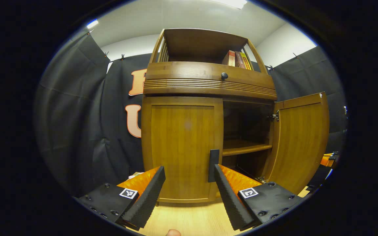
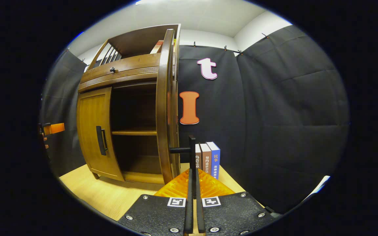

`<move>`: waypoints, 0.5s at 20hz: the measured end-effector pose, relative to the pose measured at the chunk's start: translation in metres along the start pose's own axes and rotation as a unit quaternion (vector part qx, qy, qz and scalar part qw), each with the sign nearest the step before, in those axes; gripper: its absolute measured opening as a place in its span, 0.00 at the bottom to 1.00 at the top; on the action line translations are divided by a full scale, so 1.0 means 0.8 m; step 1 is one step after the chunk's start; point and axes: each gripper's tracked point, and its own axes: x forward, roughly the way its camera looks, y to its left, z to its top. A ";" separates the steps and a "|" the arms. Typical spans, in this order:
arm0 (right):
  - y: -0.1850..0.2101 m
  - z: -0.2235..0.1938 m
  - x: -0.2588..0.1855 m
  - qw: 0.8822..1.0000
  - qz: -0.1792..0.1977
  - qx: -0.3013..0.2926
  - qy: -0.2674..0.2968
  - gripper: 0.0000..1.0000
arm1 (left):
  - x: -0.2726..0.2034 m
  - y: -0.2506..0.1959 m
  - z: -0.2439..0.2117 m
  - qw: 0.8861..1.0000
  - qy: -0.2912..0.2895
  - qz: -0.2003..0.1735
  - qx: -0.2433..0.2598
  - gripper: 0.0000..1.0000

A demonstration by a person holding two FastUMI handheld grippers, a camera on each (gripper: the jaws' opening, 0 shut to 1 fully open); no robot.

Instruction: Open the right door of the double-door shoe cabinet with the right hand, and open the left door with the left hand.

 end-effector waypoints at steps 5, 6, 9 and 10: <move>-0.020 0.015 -0.019 1.000 -0.021 -0.009 -0.019 0.03 | 0.031 -0.023 -0.013 1.000 0.011 -0.011 -0.006 0.96; -0.022 0.016 -0.020 0.999 -0.024 -0.011 -0.021 0.03 | 0.037 -0.026 -0.015 1.000 0.014 -0.009 -0.005 0.96; -0.025 0.018 -0.023 0.999 -0.028 -0.006 -0.019 0.05 | 0.059 -0.035 -0.021 1.000 0.014 -0.006 0.009 0.97; -0.026 0.020 -0.023 0.999 -0.029 0.000 -0.020 0.05 | 0.067 -0.041 -0.023 1.000 0.014 -0.009 0.012 0.97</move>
